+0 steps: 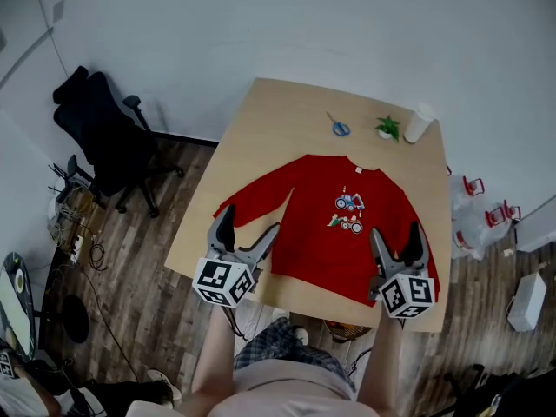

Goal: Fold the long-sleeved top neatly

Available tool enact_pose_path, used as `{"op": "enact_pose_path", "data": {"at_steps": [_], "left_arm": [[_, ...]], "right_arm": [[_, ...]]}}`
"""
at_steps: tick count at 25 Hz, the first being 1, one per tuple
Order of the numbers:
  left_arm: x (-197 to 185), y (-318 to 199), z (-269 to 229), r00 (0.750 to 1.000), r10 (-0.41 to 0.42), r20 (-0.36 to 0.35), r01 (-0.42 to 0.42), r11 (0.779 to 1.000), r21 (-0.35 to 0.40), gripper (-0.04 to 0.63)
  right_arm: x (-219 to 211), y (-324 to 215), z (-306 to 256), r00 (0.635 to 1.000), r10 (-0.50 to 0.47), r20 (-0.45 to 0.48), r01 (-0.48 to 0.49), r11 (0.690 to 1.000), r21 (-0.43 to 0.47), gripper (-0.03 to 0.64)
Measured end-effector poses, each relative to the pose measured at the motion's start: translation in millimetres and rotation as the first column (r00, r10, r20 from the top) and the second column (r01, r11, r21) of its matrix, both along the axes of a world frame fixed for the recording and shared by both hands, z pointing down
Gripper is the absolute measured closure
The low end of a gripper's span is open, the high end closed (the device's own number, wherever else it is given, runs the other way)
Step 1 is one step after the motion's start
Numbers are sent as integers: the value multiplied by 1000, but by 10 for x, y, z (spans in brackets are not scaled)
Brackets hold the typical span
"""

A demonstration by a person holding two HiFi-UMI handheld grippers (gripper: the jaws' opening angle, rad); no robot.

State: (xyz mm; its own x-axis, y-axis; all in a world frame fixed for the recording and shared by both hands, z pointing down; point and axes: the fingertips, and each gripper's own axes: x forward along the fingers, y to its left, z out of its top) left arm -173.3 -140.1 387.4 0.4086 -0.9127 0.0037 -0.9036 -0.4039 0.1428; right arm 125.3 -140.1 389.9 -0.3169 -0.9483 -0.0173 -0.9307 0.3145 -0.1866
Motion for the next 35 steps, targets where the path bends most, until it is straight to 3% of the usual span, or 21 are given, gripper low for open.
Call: {"op": "enact_pose_path", "data": {"at_steps": [10, 17, 23, 30, 35], "left_arm": [[-738, -562, 330, 989, -150, -13, 148, 984, -100, 140], [-1259, -977, 802, 964, -265, -5, 257, 938, -231, 140], [-1606, -1127, 1435, 928, -374, 4, 346, 854, -389, 141], [-1822, -934, 2142, 884, -462, 74, 418, 707, -571, 165], [-1840, -776, 2469, 872, -477, 109, 424, 625, -656, 245]], "right_arm": [[-954, -927, 174, 981, -182, -64, 177, 981, -77, 153], [-1745, -1548, 447, 938, -329, -107, 312, 938, -150, 153], [-2349, -1835, 822, 893, -435, -119, 402, 887, -227, 160], [-2895, -1839, 1331, 831, -539, -135, 476, 816, -327, 163], [-3105, -1720, 1601, 795, -589, -146, 502, 774, -386, 166]]}}
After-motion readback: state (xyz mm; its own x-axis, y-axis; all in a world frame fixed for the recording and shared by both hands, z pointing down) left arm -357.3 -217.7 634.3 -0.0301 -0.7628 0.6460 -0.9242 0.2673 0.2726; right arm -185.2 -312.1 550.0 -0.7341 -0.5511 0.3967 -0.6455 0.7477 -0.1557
